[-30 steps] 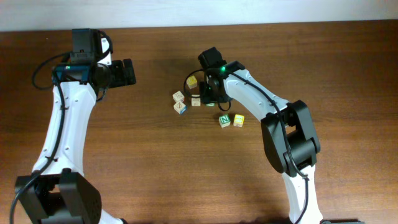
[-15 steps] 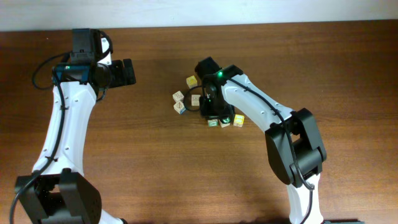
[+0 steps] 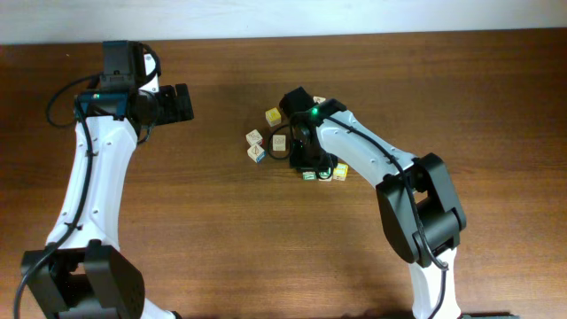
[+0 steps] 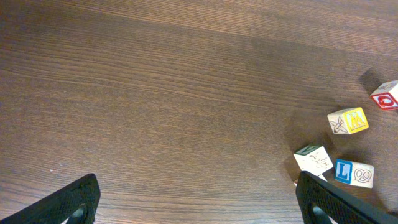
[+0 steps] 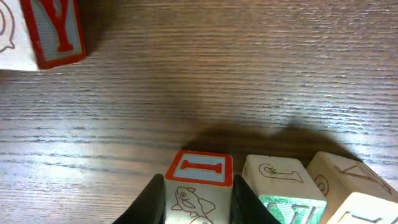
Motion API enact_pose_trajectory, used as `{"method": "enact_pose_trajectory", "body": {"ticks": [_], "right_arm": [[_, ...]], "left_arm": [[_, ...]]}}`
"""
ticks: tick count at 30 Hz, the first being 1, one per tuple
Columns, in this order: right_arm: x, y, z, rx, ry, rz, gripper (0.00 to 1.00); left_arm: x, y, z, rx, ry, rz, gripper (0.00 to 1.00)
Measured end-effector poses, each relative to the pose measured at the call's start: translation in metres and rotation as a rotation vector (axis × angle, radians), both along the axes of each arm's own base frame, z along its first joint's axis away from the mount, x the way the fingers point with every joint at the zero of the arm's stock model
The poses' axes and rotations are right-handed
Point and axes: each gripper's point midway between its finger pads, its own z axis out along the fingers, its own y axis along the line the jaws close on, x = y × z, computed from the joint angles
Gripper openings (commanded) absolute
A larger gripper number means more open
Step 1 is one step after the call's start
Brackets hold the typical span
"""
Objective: Rotate 4 blocks
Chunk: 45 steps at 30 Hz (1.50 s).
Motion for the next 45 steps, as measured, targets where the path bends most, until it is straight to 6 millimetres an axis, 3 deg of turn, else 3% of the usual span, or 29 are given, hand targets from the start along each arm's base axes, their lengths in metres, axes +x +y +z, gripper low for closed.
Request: {"method": "enact_pose_trajectory", "body": {"ticks": [3, 5, 8, 9, 11, 14, 16, 18, 26, 29, 33, 35, 39, 40, 42, 43, 44, 45], "right_arm": [[-0.004, -0.002, -0.004, -0.004, 0.014, -0.011, 0.50], [-0.002, -0.001, 0.006, -0.006, 0.019, -0.007, 0.50], [0.038, 0.021, 0.060, 0.069, -0.117, 0.027, 0.58], [0.061, 0.034, 0.087, 0.120, -0.217, 0.041, 0.58], [0.089, 0.049, 0.103, 0.183, -0.346, 0.057, 0.58], [0.100, 0.056, 0.081, 0.188, -0.345, 0.041, 0.57], [0.096, 0.055, 0.037, 0.149, -0.267, 0.031, 0.57], [0.088, 0.055, 0.016, 0.144, -0.203, 0.021, 0.57], [0.077, 0.064, 0.012, 0.149, -0.173, 0.071, 0.52], [0.068, 0.061, -0.001, 0.097, -0.167, 0.139, 0.39], [0.068, 0.056, -0.003, 0.037, -0.189, 0.361, 0.36], [0.069, 0.055, -0.003, -0.005, -0.212, 0.590, 0.36], [0.093, 0.052, 0.004, -0.178, -0.335, 1.076, 0.36], [0.096, 0.052, 0.005, -0.193, -0.351, 1.107, 0.37], [0.101, 0.053, 0.011, -0.197, -0.367, 1.083, 0.56], [0.106, 0.056, 0.019, -0.189, -0.390, 1.035, 0.56], [0.119, 0.063, 0.043, -0.144, -0.444, 0.850, 0.56], [0.119, 0.060, 0.055, -0.110, -0.433, 0.717, 0.56]], "left_arm": [[0.000, 0.000, 0.000, 0.000, 0.000, 0.000, 0.99], [0.000, 0.000, 0.000, 0.000, 0.001, 0.000, 0.99], [0.000, 0.000, 0.000, 0.000, 0.000, 0.000, 0.99], [0.000, 0.000, 0.000, 0.000, 0.001, 0.000, 0.99], [0.000, 0.000, 0.000, 0.000, -0.001, 0.000, 0.99], [0.000, 0.000, 0.000, 0.000, 0.000, 0.000, 0.99], [0.000, 0.000, 0.000, 0.000, 0.000, 0.000, 0.99], [0.000, 0.000, 0.000, 0.000, 0.000, 0.000, 0.99], [0.000, 0.000, 0.000, 0.000, 0.000, 0.000, 0.99], [0.000, 0.000, 0.000, 0.000, 0.000, 0.000, 0.99], [0.000, 0.000, 0.000, 0.000, 0.000, 0.000, 0.99], [0.000, 0.000, 0.000, 0.000, 0.000, 0.000, 0.99], [0.000, 0.000, 0.000, 0.000, 0.000, 0.000, 0.99], [0.000, 0.000, 0.000, 0.000, 0.000, 0.000, 0.99], [0.000, 0.000, 0.000, 0.000, 0.000, 0.000, 0.99], [0.000, 0.000, 0.000, 0.000, 0.000, 0.000, 0.99], [0.000, 0.000, 0.000, 0.000, 0.000, 0.000, 0.99], [0.000, 0.000, 0.000, 0.000, 0.000, 0.000, 0.99]]}}
